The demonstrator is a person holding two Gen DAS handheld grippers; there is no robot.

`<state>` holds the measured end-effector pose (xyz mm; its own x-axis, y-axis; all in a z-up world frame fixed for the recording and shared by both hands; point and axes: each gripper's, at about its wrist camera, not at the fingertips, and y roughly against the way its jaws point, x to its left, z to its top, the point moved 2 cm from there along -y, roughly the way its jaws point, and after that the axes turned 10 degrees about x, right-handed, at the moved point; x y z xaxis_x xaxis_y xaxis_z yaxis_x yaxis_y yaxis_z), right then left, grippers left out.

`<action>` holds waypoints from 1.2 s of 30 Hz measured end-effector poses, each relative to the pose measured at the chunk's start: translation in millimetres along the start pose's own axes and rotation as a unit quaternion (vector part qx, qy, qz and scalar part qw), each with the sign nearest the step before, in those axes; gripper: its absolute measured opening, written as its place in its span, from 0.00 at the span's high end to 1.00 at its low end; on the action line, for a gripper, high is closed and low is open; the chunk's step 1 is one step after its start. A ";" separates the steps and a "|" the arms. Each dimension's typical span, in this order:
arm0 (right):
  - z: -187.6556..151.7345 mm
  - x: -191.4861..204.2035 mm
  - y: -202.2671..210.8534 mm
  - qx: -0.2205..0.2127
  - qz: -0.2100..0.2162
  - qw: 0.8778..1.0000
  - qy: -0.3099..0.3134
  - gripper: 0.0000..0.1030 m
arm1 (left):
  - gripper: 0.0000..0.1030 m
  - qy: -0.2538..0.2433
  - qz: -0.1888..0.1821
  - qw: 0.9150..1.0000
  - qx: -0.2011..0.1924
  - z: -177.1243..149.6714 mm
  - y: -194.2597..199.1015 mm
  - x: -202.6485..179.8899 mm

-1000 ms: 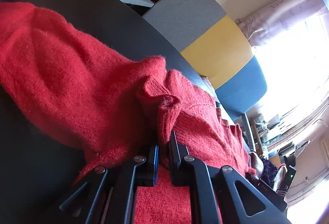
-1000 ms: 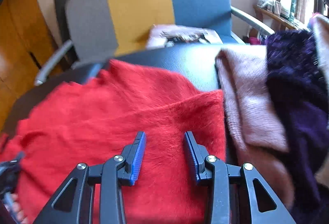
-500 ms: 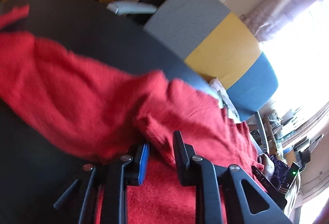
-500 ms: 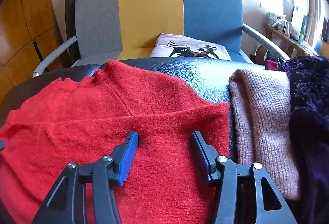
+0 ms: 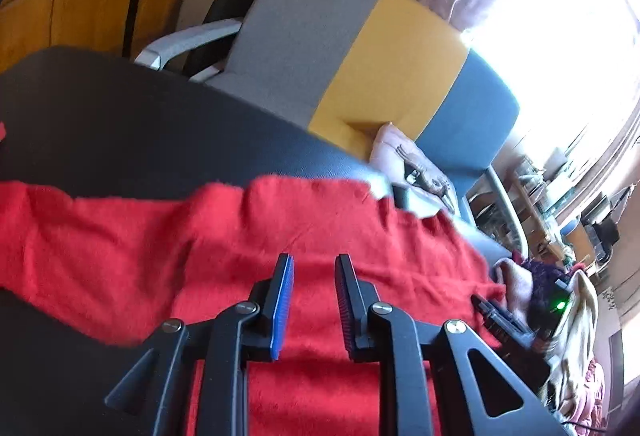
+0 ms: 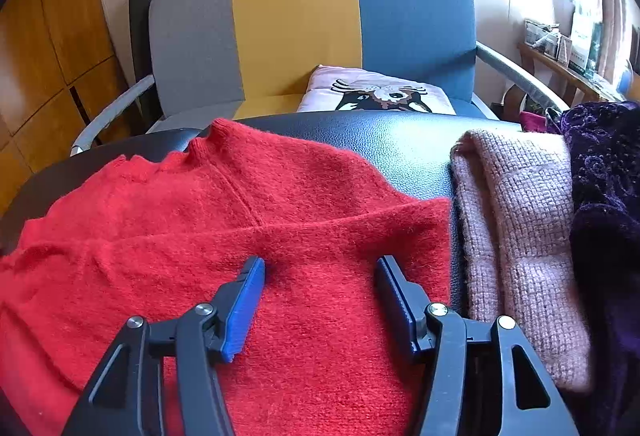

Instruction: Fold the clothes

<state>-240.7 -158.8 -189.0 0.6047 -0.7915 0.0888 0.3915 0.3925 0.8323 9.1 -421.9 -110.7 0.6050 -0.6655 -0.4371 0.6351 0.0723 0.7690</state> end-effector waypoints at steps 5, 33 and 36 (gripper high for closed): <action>0.3 -0.4 0.2 0.000 0.008 1.000 0.000 0.38 | 0.81 -0.023 0.050 0.997 0.054 -13.7 -46.9 4.6; -3.3 -13.0 3.5 -0.019 0.104 0.994 -0.032 0.24 | 0.77 -0.153 -0.064 0.978 0.123 49.1 -170.3 -178.3; -3.9 -15.1 3.7 -0.022 0.118 0.992 -0.038 0.23 | 0.77 -0.199 -0.050 0.969 0.135 47.5 -187.7 -200.5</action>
<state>-245.7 -143.6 -189.5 0.6295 -0.7078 0.3206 0.2770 0.5899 0.7585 -254.2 -337.3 -145.3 0.2793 -0.8970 -0.3426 0.5002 -0.1686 0.8493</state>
